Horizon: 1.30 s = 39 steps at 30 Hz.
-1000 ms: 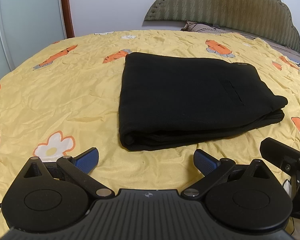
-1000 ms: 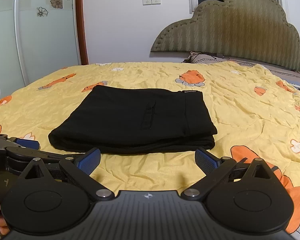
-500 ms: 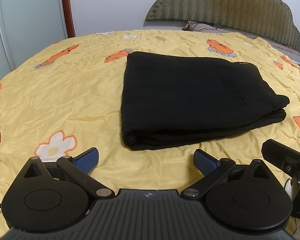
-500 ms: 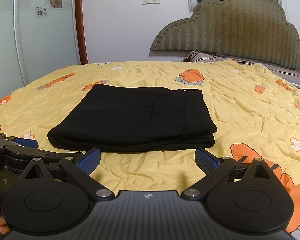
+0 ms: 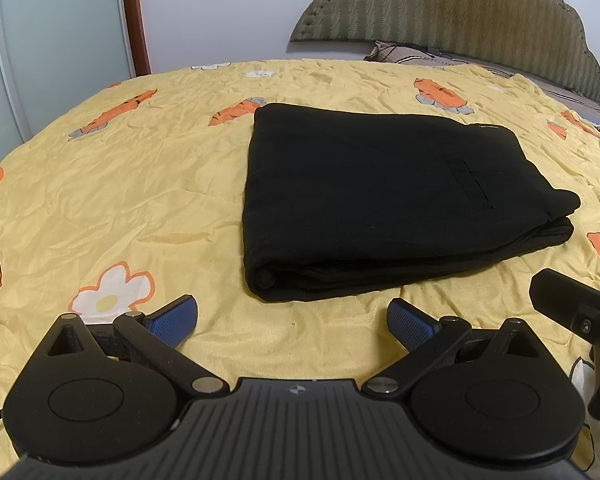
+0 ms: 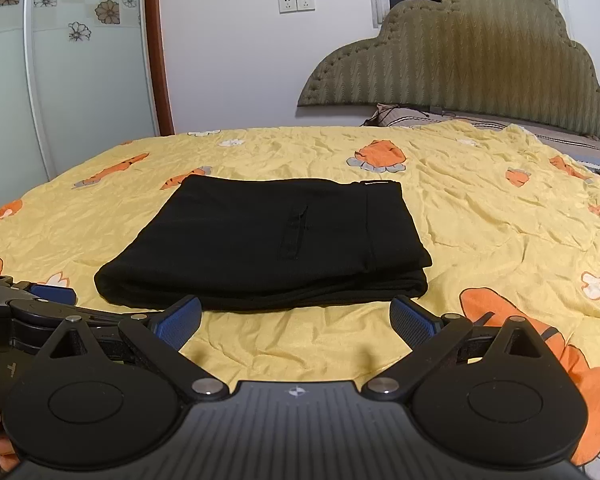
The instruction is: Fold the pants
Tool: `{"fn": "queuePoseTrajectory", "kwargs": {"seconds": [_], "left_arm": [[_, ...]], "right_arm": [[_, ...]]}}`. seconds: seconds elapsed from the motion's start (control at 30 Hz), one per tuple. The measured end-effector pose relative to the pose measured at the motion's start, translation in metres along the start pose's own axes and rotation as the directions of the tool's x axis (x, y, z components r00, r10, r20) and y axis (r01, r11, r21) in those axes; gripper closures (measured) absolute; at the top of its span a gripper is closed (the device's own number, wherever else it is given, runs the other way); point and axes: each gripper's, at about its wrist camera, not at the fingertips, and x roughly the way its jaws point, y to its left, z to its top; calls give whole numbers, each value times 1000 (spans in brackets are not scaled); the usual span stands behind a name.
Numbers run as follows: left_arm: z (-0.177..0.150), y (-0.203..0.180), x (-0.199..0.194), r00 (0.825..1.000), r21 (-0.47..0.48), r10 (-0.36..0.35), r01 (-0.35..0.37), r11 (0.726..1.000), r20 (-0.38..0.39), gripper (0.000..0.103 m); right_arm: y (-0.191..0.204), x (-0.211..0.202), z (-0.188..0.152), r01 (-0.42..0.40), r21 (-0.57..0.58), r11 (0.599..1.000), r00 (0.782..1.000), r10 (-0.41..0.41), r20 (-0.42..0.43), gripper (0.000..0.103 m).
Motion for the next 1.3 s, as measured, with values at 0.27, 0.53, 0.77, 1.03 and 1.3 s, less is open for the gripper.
{"fn": "queuePoseTrajectory", "kwargs": {"seconds": [0.27,0.53,0.77,1.03,1.3], "left_arm": [[1,-2,1,1000,5,7,-7,1000,-4,1],[1,-2,-1,1000,0,9,-9,1000,-2,1],[2,-1,-5,1000,-3,14,-14,1000,7,1],[3,1,-6,1000,-8,17,-17,1000,9,1],[4,3,-7,1000,-7,20,-20,1000,9,1]], "right_arm": [[0,2,0,-2,-3,1000,1000,2,-9,2],[2,2,0,-1,-7,1000,1000,1,-8,2],[3,-2,0,-8,-14,1000,1000,8,0,2],[4,-4,0,-12,-25,1000,1000,12,0,2],[5,-4,0,-18,-41,999,1000,18,0,2]]}}
